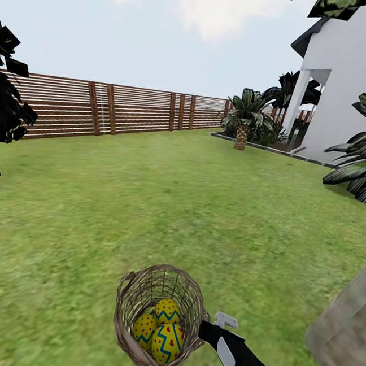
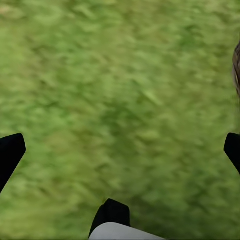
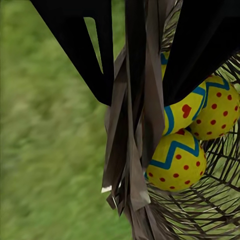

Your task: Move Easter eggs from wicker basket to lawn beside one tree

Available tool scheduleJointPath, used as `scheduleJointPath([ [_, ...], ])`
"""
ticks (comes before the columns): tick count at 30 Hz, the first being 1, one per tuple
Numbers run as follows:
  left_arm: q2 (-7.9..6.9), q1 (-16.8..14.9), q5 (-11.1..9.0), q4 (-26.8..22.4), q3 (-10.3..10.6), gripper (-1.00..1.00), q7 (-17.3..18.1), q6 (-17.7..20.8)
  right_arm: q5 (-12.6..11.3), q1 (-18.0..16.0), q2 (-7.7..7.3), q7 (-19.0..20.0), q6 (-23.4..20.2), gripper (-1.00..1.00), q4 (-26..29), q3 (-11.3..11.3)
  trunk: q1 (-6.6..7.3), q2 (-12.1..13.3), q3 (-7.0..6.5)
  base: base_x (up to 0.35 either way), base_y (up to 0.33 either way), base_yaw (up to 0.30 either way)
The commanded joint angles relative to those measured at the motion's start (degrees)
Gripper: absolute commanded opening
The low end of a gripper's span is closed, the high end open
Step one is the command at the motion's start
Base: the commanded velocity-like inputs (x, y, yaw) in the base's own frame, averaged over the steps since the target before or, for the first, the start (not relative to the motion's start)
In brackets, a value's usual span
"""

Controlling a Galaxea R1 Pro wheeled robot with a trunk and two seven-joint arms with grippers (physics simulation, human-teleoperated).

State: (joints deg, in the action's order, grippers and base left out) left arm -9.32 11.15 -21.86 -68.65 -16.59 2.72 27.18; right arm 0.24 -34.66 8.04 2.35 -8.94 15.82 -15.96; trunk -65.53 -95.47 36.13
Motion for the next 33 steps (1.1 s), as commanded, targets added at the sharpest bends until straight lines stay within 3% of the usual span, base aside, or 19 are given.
scheduleJointPath([
  [1,0.01,0.0,-0.2,-0.1,-0.1,1.0,0.2,0.3,-0.2,0.0,0.05,0.3,-0.4,-1.0,0.2,-0.5,-0.22,-0.4,0.23,0.0,0.0,0.0],
  [33,-0.01,0.0,-0.2,-0.1,-0.1,1.0,0.2,0.3,-0.2,0.0,0.05,0.4,-0.3,-1.0,0.2,-0.5,-7.25,-13.3,5.97,0.0,0.0,0.0],
])
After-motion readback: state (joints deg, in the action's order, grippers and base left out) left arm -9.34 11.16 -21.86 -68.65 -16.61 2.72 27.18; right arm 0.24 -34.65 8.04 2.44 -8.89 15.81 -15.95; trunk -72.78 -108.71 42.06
